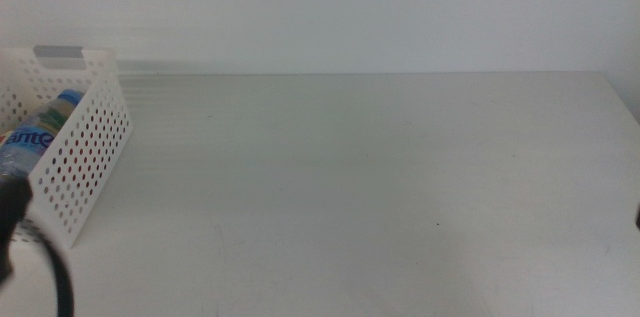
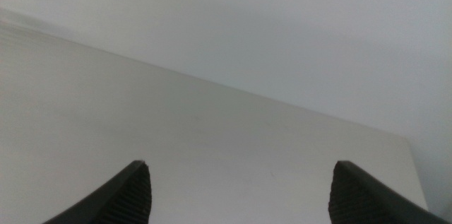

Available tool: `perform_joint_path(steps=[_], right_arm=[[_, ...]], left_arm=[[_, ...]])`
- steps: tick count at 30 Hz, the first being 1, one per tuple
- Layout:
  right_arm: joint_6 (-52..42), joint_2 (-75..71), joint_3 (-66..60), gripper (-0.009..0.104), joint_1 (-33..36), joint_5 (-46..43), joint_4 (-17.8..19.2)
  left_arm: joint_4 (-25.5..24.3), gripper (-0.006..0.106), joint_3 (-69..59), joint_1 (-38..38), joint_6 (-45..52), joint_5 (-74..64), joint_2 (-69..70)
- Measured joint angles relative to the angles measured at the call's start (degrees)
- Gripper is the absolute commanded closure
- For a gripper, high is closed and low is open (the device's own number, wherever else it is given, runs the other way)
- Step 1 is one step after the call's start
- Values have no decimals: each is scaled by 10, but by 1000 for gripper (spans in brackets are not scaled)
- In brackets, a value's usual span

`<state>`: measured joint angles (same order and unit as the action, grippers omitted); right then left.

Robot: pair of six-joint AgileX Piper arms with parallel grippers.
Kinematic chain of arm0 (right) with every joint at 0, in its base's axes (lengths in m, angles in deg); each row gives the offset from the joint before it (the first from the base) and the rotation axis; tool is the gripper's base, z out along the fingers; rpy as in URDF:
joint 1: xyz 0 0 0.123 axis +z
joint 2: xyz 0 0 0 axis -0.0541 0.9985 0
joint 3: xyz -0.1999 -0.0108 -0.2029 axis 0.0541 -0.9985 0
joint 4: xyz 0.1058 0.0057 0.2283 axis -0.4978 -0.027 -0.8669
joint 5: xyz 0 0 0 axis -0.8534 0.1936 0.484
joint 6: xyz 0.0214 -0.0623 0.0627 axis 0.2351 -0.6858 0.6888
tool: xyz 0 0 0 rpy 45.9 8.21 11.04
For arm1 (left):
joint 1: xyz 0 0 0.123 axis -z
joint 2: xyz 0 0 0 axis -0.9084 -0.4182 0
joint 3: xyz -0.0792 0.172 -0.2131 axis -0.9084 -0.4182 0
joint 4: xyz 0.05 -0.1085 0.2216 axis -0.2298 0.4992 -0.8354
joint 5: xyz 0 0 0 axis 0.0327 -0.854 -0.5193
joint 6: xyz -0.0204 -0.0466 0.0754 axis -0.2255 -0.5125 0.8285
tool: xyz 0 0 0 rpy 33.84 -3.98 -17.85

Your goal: Use arms to grab the bottles and put them into the dustbin to the left of the table.

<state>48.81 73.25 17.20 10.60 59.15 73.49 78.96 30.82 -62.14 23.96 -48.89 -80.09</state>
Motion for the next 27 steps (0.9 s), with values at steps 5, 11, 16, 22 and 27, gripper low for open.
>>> perform_joint_path(steps=[5,11,16,22,27], right_arm=[[0,-111,-75,30,-29,6,0],[0,-202,-131,30,-48,14,11],[0,-206,-175,30,-50,14,14],[0,-206,-207,30,-50,17,14],[0,-206,-207,30,-50,8,13]], left_arm=[[0,34,-105,0,0,1,117],[0,34,-205,0,0,0,231],[-1,34,-263,0,0,18,246],[-2,34,-280,0,0,27,247],[-2,34,-280,0,0,31,247]])
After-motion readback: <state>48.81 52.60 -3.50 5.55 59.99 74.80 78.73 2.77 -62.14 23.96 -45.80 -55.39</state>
